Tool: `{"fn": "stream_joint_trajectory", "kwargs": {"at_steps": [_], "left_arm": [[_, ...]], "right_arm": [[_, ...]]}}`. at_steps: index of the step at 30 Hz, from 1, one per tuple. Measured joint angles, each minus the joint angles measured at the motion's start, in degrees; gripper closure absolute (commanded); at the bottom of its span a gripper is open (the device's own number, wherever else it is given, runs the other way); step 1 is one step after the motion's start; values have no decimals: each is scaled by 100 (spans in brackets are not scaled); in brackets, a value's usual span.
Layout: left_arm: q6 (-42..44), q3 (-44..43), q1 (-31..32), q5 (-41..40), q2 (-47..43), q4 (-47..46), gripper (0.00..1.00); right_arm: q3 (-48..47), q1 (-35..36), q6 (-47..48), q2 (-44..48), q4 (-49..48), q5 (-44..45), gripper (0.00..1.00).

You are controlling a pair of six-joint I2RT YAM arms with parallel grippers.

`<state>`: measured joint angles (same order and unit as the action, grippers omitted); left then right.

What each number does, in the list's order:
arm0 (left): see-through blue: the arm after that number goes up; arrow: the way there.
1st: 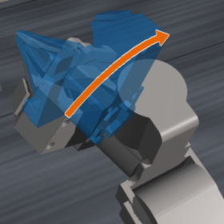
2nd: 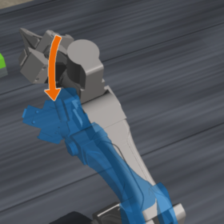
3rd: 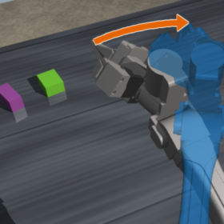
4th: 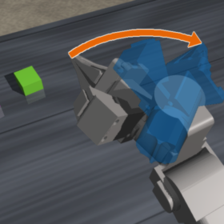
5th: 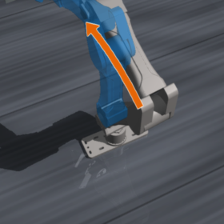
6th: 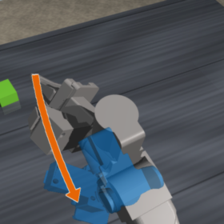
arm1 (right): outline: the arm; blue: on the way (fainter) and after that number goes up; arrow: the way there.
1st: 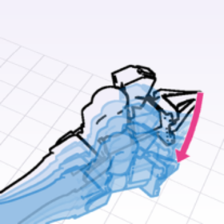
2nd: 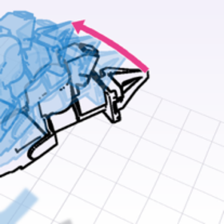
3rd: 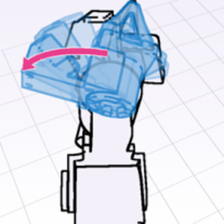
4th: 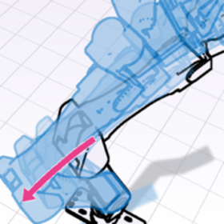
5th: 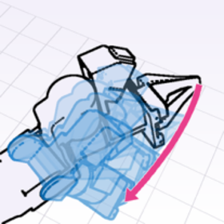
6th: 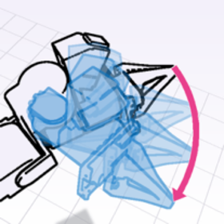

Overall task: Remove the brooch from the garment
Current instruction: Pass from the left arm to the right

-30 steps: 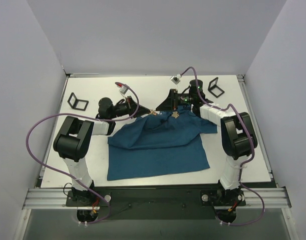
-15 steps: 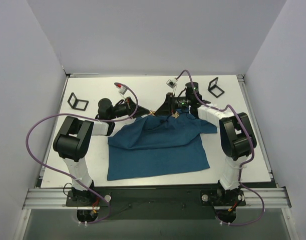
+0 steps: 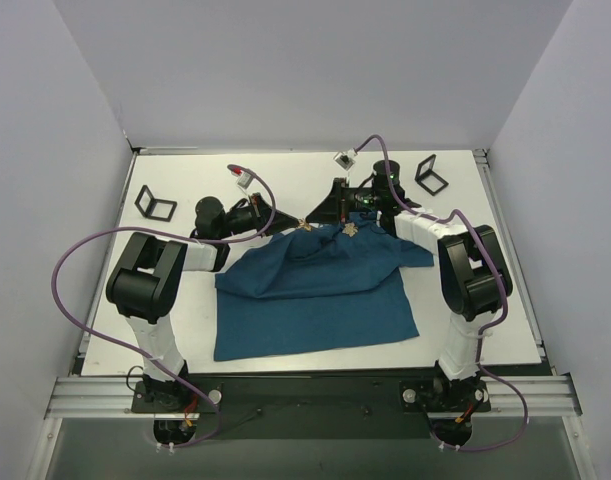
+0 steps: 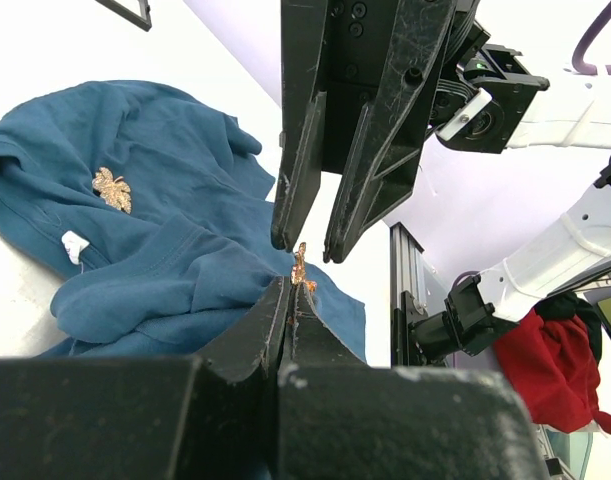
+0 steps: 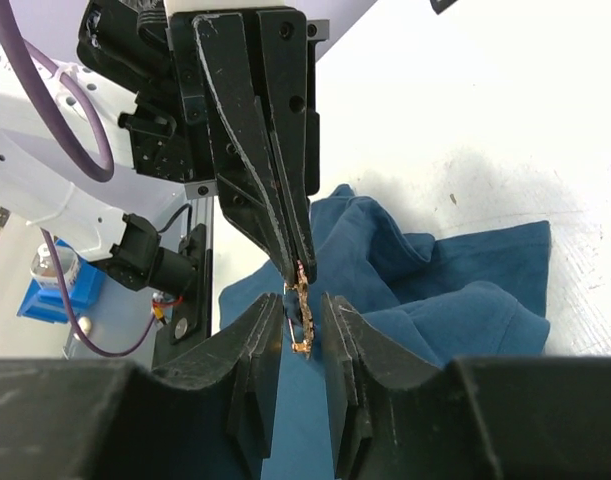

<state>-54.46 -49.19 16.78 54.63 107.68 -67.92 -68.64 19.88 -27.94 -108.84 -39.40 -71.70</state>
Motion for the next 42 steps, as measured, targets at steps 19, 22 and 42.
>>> {"fn": "stream_joint_trajectory", "kwargs": {"at_steps": [19,22,42], "left_arm": [[-2,0,0,63,0,17,100],[-4,0,0,63,0,17,100],[-76,0,2,48,7,-138,100]], "right_arm": [[-101,79,1010,0,1150,-11,85],[-101,79,955,0,1115,-24,85],[-59,44,437,0,474,-87,100]]}}
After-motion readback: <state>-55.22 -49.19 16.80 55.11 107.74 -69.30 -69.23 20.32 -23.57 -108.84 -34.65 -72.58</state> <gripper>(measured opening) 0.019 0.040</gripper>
